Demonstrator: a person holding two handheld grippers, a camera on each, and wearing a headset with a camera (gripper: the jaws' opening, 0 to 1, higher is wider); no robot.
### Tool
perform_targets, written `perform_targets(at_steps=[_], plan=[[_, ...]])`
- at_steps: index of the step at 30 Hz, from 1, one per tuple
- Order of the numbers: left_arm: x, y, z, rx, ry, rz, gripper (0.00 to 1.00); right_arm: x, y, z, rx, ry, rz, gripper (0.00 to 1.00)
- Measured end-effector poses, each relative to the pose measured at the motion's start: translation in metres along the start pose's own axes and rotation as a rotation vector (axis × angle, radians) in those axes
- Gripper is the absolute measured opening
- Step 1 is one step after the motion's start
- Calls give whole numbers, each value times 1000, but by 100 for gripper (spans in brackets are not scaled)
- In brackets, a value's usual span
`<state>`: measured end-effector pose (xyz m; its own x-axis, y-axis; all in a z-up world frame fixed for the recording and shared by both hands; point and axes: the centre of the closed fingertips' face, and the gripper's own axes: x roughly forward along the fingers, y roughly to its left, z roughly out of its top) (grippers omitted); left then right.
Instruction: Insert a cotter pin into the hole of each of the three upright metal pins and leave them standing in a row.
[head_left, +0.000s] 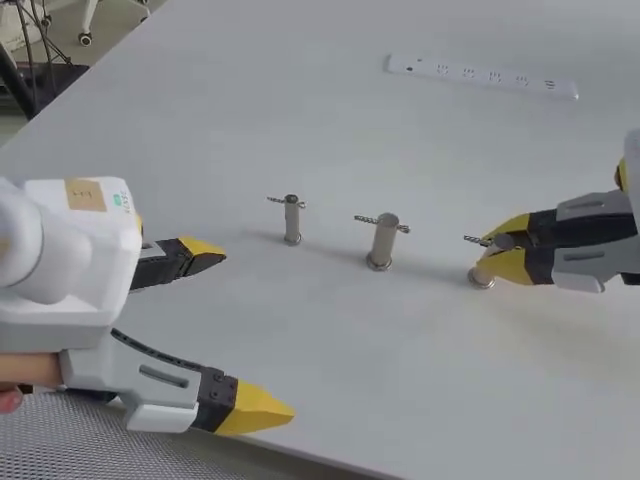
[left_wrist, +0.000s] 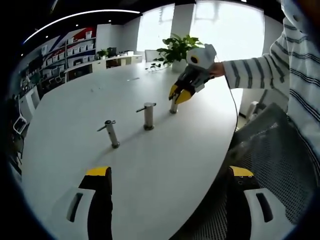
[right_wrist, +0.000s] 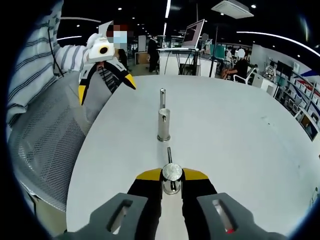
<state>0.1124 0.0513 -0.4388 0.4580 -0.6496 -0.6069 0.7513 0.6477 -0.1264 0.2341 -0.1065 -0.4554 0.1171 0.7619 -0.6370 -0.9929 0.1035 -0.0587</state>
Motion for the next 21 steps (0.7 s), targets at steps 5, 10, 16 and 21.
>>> perform_targets(at_steps=[5, 10, 16, 21], plan=[[1, -1, -2, 1, 7, -3, 94, 0, 0, 0, 24, -26, -3, 9], [2, -3, -4, -2, 12, -8, 94, 1, -2, 0, 71, -46, -14, 9], [1, -7, -6, -10, 17, -28, 94, -9, -2, 17, 104, -125, -24, 14], [-3, -4, 2, -22, -22, -19, 94, -19, 0, 28, 102, -146, -63, 28]])
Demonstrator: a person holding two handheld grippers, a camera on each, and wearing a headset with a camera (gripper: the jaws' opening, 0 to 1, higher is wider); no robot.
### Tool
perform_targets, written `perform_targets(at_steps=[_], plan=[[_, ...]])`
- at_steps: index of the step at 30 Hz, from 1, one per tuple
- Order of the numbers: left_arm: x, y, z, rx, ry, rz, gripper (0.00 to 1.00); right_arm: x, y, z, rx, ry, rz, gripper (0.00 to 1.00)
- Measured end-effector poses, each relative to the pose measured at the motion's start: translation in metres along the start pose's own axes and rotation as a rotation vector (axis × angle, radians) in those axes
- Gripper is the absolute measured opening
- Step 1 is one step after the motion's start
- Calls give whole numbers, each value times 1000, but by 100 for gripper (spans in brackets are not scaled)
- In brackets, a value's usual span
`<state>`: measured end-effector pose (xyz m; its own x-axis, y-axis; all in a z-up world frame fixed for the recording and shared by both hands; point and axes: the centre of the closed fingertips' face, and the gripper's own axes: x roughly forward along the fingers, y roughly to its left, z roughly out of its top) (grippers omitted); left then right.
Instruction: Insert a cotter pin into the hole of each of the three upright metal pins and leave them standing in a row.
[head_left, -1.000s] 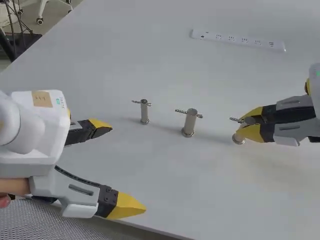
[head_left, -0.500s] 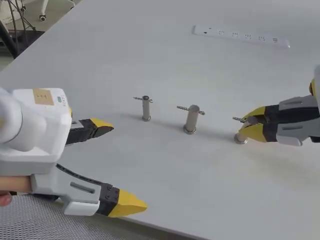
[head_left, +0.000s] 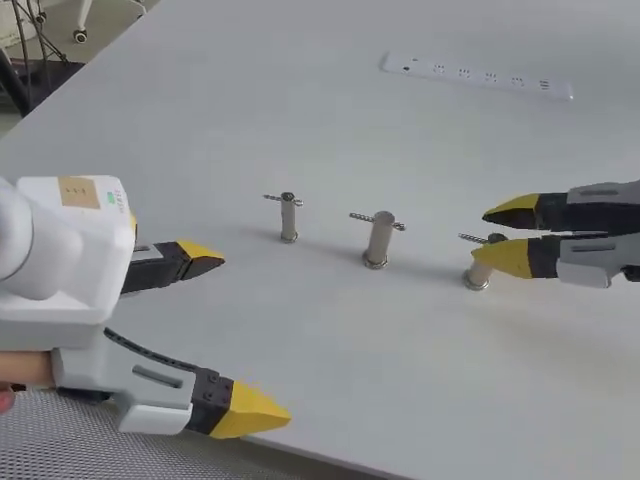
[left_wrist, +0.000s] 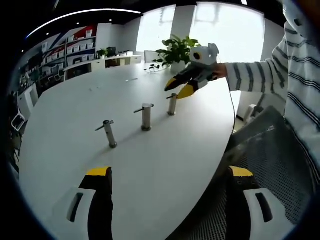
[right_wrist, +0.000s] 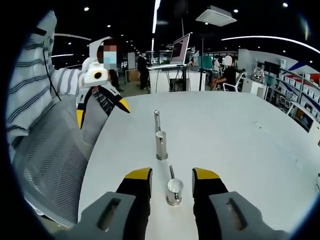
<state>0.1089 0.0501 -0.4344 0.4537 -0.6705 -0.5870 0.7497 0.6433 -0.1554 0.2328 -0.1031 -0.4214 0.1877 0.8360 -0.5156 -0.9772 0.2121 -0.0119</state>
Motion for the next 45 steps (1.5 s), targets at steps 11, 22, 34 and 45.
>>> perform_targets(at_steps=[11, 22, 34, 45], plan=[[-15, 8, 20, -20, -107, 27, 94, -20, 8, 14, 92, -28, -122, 61], [-29, 19, 30, -61, -184, 71, 94, -33, 29, 20, 181, -48, -230, 77], [-31, 28, 10, -106, -137, 100, 93, -42, 61, -3, 282, 1, -283, 90], [-24, 24, 0, -128, -84, 59, 93, -40, 83, -35, 380, 120, -307, 97]])
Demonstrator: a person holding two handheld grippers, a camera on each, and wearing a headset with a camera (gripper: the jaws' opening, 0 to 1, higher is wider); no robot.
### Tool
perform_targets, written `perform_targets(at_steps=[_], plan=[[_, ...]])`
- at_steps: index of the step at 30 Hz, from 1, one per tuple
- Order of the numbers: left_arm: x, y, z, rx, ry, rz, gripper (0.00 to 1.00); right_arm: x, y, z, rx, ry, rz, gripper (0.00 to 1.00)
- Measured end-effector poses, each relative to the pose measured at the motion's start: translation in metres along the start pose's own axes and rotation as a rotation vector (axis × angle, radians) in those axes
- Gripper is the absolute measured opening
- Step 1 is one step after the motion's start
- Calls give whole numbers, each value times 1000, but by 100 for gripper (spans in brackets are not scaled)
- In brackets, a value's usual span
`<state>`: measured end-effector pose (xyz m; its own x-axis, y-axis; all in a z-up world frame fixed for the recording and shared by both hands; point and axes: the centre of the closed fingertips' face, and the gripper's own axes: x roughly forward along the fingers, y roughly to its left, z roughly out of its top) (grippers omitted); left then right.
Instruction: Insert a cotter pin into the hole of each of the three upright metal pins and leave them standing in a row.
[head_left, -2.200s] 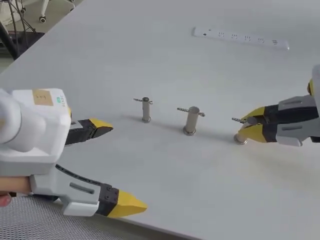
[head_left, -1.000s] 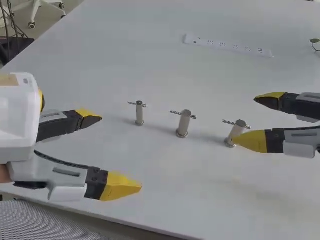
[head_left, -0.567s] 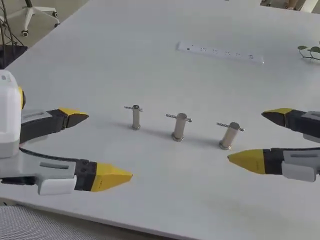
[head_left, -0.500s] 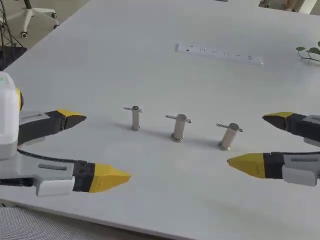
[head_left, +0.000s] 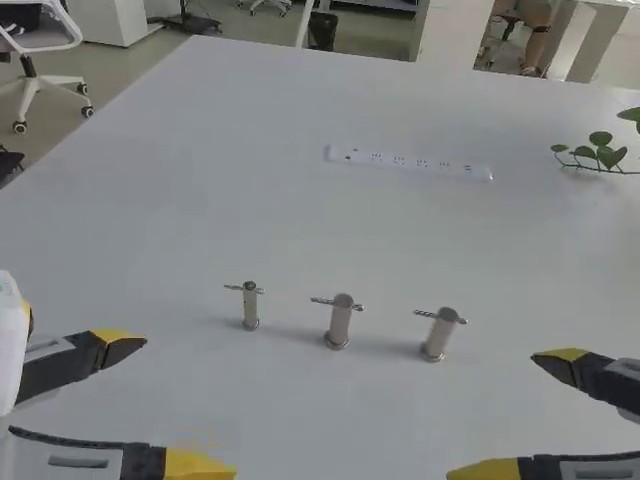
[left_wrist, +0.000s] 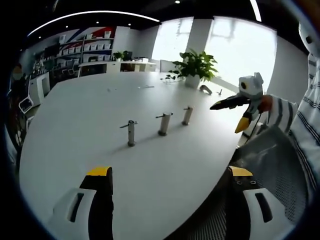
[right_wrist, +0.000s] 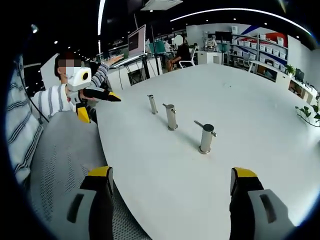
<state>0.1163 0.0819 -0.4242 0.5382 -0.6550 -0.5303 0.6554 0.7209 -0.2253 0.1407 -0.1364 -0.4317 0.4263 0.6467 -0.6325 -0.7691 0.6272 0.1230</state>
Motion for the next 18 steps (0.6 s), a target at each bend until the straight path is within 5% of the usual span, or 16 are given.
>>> perform_targets(at_steps=[8, 12, 18], plan=[[3, -2, -6, -18, 30, -12, 93, -1, 7, -13, 88, 3, -8, 96], [6, -10, -8, 12, 79, -20, 93, -3, 7, -19, 121, 5, -16, 96], [8, -15, -5, 5, 75, -28, 92, -5, 7, -24, 135, 23, -22, 95]])
